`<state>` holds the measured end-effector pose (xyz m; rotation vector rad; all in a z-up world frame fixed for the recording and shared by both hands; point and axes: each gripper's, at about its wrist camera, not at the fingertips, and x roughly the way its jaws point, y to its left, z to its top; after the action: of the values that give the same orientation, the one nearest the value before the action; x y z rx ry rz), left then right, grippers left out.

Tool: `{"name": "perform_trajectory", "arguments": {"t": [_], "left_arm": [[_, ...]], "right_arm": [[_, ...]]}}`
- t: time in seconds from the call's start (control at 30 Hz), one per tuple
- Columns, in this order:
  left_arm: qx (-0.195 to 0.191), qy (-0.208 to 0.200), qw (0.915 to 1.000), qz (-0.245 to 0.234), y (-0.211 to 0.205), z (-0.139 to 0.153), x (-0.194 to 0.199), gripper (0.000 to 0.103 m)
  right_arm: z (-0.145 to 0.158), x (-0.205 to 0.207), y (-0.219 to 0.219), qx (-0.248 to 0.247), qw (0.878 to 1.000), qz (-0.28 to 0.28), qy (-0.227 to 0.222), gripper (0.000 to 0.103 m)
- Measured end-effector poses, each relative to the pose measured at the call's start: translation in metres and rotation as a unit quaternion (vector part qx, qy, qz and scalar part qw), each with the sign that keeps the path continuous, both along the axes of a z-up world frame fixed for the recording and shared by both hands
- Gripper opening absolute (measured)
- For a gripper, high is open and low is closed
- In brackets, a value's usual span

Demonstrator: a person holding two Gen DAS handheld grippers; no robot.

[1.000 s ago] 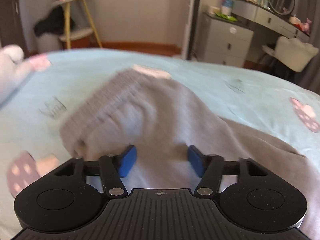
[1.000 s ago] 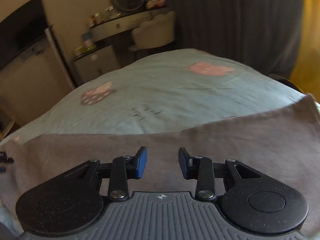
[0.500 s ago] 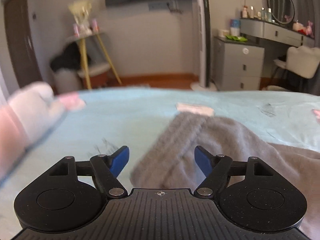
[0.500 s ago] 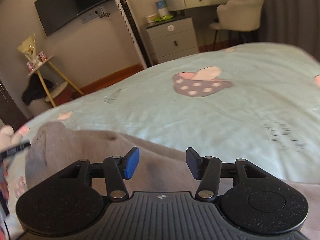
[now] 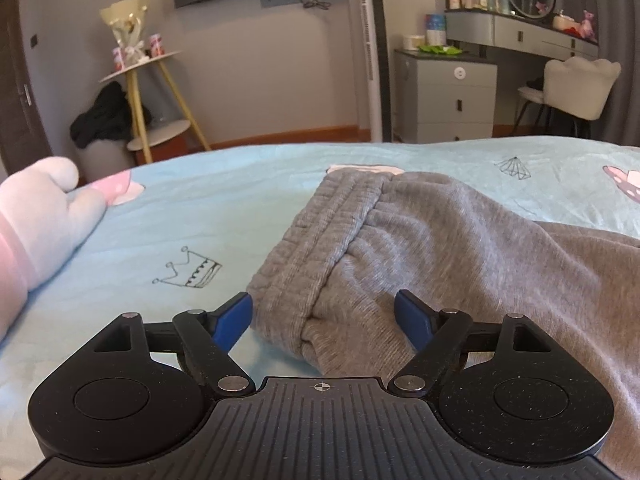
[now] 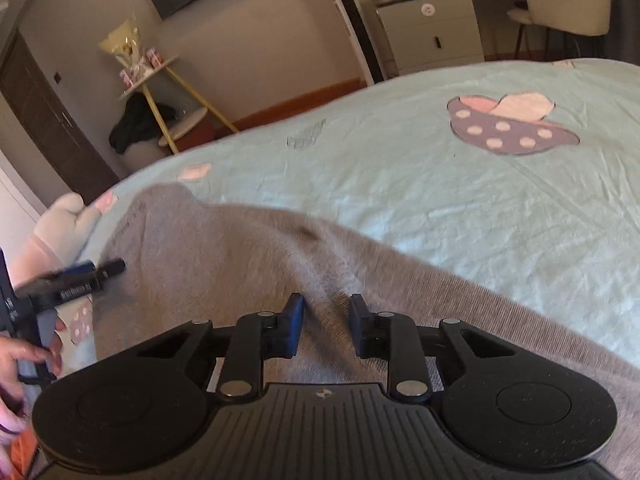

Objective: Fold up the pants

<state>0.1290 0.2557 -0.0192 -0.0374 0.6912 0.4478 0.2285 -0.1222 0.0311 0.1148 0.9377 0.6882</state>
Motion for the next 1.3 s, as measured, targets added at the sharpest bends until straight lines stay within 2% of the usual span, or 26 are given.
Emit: {"name": "perform_trajectory", "arguments": {"t": [0.03,0.07,0.1,0.13,0.2,0.23,0.27,0.3,0.33,0.37,0.43,0.57,0.7,0.8,0.87,1.0,1.1,1.17,1.23,1.3], "left_arm": [[-0.003,-0.001,1.0000,0.001,0.001,0.000,-0.001,0.085],[-0.007,-0.002,1.0000,0.001,0.001,0.000,-0.002,0.085],[-0.009,-0.001,1.0000,0.002,0.001,0.001,-0.003,0.085],[-0.011,0.000,0.9999,0.003,0.001,0.002,-0.004,0.085],[-0.015,0.000,0.9999,0.002,0.001,0.003,-0.006,0.085],[-0.015,0.000,0.9999,0.002,0.001,0.004,-0.007,0.085],[-0.015,0.000,0.9999,0.001,0.001,0.004,-0.008,0.085],[-0.015,0.000,0.9999,-0.001,0.001,0.005,-0.009,0.085],[-0.017,0.000,0.9998,-0.001,0.003,0.005,-0.009,0.085],[-0.020,0.001,0.9998,0.000,0.003,0.005,-0.010,0.085],[-0.028,0.000,0.9996,0.002,0.005,0.005,-0.010,0.085],[-0.028,0.000,0.9996,0.005,0.003,0.004,-0.010,0.085],[-0.026,0.000,0.9997,0.001,0.000,0.005,-0.011,0.085],[-0.029,0.003,0.9996,0.002,0.002,0.003,-0.012,0.085],[-0.034,0.003,0.9994,0.004,0.003,0.003,-0.013,0.086],[-0.034,0.003,0.9994,0.003,0.005,0.004,-0.013,0.086],[-0.032,0.004,0.9995,0.002,0.004,0.003,-0.013,0.086],[-0.031,0.005,0.9995,0.002,0.004,0.002,-0.012,0.087],[-0.033,0.006,0.9994,0.002,0.005,0.003,-0.011,0.087],[-0.034,0.008,0.9994,0.001,0.005,0.004,-0.011,0.087]], "right_arm": [[0.001,0.013,-0.003,0.012,0.999,-0.026,0.017,0.041],[-0.001,0.020,-0.005,0.020,0.999,-0.030,0.030,0.043],[-0.006,0.029,-0.005,0.028,0.998,-0.032,0.053,0.043],[-0.006,0.029,-0.005,0.028,0.998,-0.032,0.053,0.043],[-0.019,0.044,-0.005,0.043,0.992,-0.039,0.111,0.045],[-0.022,0.046,-0.003,0.044,0.991,-0.036,0.118,0.043],[-0.019,0.045,0.000,0.039,0.993,-0.026,0.112,0.039],[-0.015,0.042,0.002,0.035,0.994,-0.008,0.105,0.025],[-0.010,0.038,0.004,0.034,0.995,0.010,0.095,0.018],[-0.003,0.032,0.006,0.026,0.995,0.038,0.085,0.018],[-0.001,0.025,0.007,0.017,0.995,0.056,0.079,0.014],[0.003,0.005,0.015,-0.007,0.995,0.085,0.048,0.014],[-0.006,-0.006,0.019,-0.011,0.993,0.098,0.060,0.014],[-0.011,-0.005,0.015,-0.001,0.994,0.085,0.069,0.015],[-0.008,-0.001,0.013,0.010,0.995,0.070,0.072,0.015],[0.002,0.013,0.007,0.036,0.997,0.041,0.062,0.034],[0.002,0.023,0.002,0.064,0.995,0.020,0.073,0.039],[-0.008,0.041,-0.003,0.090,0.989,-0.016,0.112,0.039],[-0.021,0.050,-0.001,0.096,0.981,-0.021,0.166,0.039],[-0.028,0.052,0.002,0.097,0.976,-0.018,0.192,0.039]]}}
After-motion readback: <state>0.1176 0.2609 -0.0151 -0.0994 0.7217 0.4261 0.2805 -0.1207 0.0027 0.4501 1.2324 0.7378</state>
